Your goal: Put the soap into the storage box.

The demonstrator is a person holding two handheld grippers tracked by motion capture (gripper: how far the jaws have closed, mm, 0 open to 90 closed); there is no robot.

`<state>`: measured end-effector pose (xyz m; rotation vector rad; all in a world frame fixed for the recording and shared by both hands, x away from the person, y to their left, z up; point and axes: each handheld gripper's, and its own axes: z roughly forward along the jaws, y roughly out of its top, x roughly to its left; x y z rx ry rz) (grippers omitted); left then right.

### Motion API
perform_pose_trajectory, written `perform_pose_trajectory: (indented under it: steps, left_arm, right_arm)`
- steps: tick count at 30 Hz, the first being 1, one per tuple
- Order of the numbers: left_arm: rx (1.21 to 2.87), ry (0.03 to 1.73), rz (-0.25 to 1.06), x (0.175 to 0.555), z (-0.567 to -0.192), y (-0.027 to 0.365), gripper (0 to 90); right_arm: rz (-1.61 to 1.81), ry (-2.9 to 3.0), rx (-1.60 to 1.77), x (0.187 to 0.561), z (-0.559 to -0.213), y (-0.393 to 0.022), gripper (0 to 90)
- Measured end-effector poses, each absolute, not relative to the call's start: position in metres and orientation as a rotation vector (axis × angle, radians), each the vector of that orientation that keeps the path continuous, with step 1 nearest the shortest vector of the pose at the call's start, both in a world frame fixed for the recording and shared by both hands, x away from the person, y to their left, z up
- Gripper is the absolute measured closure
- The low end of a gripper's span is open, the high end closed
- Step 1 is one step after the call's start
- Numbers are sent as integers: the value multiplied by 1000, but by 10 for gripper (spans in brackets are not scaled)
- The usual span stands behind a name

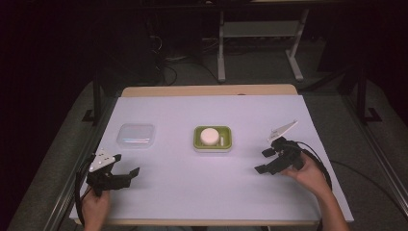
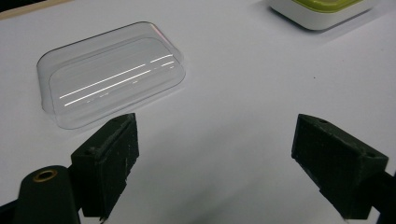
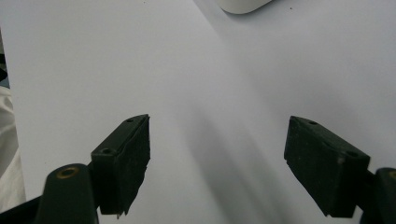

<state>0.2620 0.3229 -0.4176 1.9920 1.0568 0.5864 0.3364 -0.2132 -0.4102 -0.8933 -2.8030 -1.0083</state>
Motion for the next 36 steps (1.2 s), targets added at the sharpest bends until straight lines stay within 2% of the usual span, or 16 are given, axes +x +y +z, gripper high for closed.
perform_pose_trajectory:
  steps: [36]
  left_arm:
    - [2015,1028,581,262,-418,321,145]
  right_arm:
    - [-1059,-2769,-1001,292,-430,-240,193]
